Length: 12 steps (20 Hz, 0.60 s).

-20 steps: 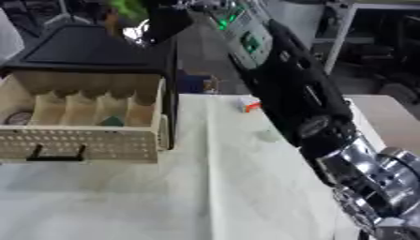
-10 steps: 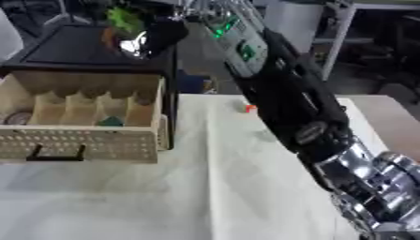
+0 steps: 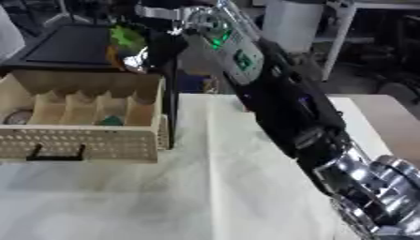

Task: Pick up objects from table and place into drawer.

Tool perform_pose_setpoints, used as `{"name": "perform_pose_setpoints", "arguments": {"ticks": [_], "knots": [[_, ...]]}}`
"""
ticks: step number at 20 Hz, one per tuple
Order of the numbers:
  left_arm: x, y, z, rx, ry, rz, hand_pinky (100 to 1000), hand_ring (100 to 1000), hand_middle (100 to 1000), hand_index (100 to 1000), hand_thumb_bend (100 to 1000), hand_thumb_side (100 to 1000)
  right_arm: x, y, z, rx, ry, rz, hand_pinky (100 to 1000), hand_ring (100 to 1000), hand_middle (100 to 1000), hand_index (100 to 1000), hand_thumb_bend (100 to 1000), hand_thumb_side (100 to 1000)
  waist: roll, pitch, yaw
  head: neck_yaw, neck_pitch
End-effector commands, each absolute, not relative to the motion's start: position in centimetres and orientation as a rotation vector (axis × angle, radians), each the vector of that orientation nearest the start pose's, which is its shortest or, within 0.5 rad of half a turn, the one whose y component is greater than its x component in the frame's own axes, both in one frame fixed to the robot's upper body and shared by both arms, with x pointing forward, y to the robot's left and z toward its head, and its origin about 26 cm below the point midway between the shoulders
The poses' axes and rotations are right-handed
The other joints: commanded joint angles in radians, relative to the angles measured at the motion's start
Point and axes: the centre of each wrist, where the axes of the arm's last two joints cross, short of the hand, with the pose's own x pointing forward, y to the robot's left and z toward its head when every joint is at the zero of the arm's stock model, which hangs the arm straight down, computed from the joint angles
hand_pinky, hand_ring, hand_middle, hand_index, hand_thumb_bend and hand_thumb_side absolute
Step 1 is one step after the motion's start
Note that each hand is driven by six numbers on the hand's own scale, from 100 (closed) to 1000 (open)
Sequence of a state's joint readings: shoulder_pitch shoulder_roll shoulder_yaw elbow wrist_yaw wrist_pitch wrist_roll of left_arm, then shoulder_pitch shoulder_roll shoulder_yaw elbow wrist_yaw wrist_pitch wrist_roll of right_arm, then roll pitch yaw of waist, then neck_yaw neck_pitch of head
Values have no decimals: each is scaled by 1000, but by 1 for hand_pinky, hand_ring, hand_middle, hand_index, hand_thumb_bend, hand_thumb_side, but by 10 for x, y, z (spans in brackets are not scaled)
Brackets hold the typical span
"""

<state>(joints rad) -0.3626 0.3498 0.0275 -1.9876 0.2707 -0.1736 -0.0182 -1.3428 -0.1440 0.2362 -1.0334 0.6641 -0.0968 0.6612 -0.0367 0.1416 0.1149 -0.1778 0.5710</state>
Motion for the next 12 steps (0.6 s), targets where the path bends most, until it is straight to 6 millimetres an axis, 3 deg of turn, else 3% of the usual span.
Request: {"name": "perform_pose_setpoints", "arguments": {"ticks": [1,12], "knots": [[304,264,228,-149,-2505,-288,562,547,623,785,100,1000,449,-64,356,-450,-1813,1783,395,559,525,650,100,432,6,-14,0,0,0],[304,264,227,-151,-2504,-287,561,547,623,785,100,1000,454,-65,350,-435,-1743,1842,487,638,585,732,299,449,7,-12,0,2,1]]}}
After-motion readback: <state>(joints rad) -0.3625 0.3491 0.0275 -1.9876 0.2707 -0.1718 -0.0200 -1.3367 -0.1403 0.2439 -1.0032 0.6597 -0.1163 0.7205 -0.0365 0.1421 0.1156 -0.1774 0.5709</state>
